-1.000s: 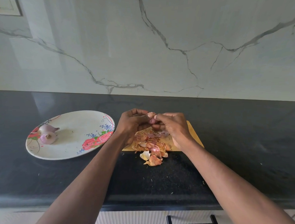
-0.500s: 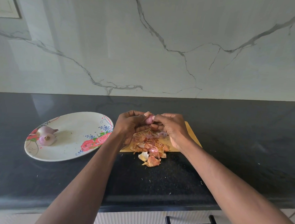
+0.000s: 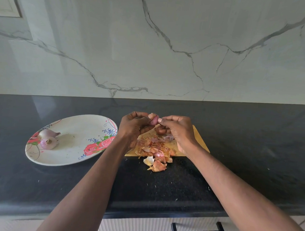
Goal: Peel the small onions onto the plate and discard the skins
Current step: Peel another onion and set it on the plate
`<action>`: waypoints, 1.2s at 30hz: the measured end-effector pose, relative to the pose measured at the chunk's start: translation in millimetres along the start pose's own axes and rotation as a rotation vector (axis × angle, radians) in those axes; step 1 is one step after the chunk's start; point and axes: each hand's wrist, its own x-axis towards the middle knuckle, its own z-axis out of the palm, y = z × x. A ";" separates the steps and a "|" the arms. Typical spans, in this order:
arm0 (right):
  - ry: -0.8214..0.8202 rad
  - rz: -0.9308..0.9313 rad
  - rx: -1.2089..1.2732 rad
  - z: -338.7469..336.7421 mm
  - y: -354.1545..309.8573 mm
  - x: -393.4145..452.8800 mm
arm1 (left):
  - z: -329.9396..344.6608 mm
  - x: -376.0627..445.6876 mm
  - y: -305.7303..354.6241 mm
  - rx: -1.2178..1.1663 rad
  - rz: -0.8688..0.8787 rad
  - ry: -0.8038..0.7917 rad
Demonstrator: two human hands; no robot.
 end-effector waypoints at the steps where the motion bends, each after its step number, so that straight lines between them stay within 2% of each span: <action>1: 0.003 0.002 -0.016 0.1 0.1 0.3 | 0.4 0.3 -1.3 0.010 0.004 -0.002; 9: -0.010 -0.114 -0.195 2.8 1.7 -3.1 | -0.8 4.0 -7.4 0.146 0.039 0.021; 18: 0.049 -0.146 -0.245 1.8 2.5 0.4 | -1.2 4.8 -1.2 0.012 -0.052 -0.027; 24: 0.037 -0.190 -0.186 -2.4 1.2 3.8 | -1.6 5.7 -0.8 -0.010 -0.072 -0.015; 29: -0.075 -0.173 -0.113 -2.7 0.0 1.0 | -3.2 5.0 -0.5 -0.005 -0.080 -0.035; 36: 0.008 -0.079 -0.044 -2.7 -0.5 2.7 | -3.9 3.7 -3.5 0.060 -0.071 -0.042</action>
